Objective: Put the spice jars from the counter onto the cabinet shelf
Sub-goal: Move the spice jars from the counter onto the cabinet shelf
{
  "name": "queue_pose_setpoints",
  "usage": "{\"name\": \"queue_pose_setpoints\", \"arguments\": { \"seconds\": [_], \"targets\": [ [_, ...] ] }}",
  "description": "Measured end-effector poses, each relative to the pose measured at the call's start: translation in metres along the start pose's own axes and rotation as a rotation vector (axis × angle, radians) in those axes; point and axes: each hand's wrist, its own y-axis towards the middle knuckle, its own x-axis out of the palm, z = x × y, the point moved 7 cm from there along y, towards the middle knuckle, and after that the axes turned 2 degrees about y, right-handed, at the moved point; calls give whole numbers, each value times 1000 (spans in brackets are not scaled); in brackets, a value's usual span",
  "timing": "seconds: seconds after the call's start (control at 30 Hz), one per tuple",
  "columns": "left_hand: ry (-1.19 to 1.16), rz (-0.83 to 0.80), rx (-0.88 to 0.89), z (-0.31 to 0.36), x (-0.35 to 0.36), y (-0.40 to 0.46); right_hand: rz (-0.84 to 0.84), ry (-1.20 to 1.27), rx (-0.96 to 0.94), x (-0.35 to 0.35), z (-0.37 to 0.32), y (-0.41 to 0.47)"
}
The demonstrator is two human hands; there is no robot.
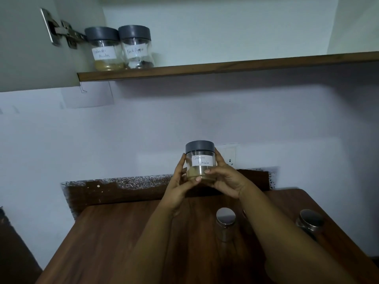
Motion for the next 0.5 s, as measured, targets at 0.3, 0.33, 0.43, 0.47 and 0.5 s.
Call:
{"name": "queue_pose_setpoints", "arguments": {
  "seconds": [0.3, 0.33, 0.43, 0.47, 0.5],
  "targets": [
    [140, 55, 240, 80, 4, 9, -63, -232, -187, 44, -75, 2],
    [147, 71, 281, 93, 5, 10, -76, -246, -215, 51, -88, 2],
    [130, 71, 381, 131, 14, 17, -96, -320, -306, 72, -128, 0],
    [126, 60, 407, 144, 18, 19, -101, -343, -336, 80, -141, -1],
    [127, 48, 433, 158, 21, 22, -107, -362, -365, 88, -153, -2]
  ]
}}
